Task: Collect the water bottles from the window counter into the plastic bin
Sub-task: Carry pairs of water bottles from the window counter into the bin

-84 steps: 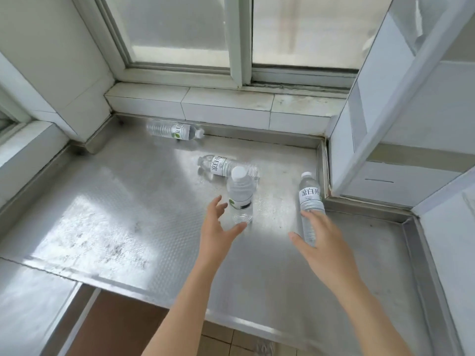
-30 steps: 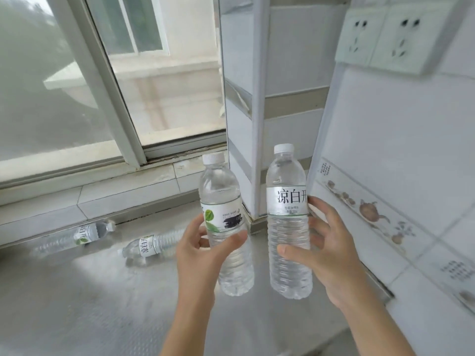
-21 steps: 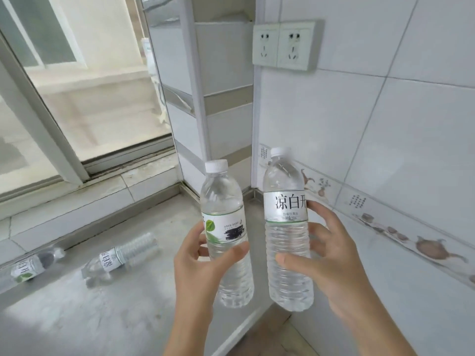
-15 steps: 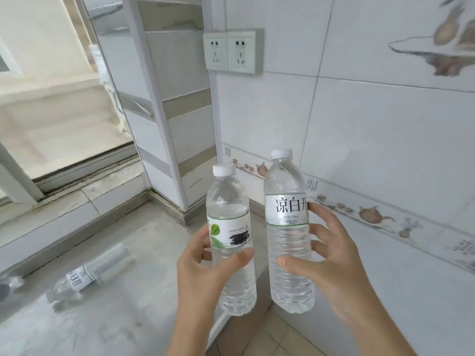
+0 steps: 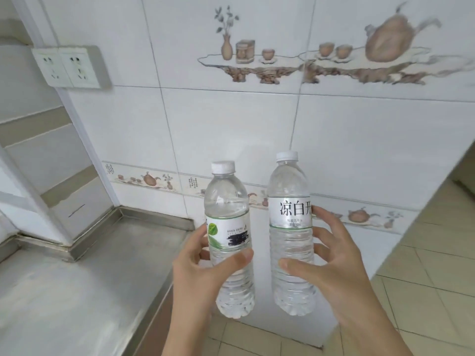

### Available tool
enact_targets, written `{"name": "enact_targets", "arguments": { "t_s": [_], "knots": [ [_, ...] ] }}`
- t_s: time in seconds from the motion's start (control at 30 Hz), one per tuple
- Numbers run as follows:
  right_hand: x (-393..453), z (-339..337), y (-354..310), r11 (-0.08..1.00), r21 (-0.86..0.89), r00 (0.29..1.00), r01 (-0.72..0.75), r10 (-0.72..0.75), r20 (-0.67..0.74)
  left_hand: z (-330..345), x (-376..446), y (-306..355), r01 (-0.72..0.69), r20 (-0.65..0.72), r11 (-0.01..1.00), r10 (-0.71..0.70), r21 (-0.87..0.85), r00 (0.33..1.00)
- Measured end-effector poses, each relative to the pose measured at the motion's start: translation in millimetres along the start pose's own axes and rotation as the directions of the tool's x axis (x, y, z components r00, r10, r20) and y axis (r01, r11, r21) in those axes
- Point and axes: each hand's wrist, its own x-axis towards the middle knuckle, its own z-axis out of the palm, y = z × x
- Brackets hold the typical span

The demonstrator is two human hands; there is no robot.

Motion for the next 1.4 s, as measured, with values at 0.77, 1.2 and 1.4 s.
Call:
{"name": "enact_targets", "arguments": {
  "t_s": [0.77, 1.2, 1.4],
  "knots": [
    [-81.0, -379.5, 26.5, 0.995, -0.057, 0.780, -0.081, 0.028, -0.626, 403.8, -100.9, -16.3, 0.134, 0.618, 0.990, -0.088, -0.029, 0.781],
    [-8.6, -512.1, 31.4, 0.991, -0.094, 0.481, -0.094, -0.037, -0.876, 625.7, -47.1, -26.6, 0.144, 0.857, 0.987, -0.018, -0.065, 0.515],
    [23.5, -566.8, 41.1, 0.992, -0.085, 0.427, -0.098, -0.035, -0.903, 698.0, -30.8, -39.8, 0.123, 0.885, 0.990, 0.003, -0.068, 0.466]
  ]
}}
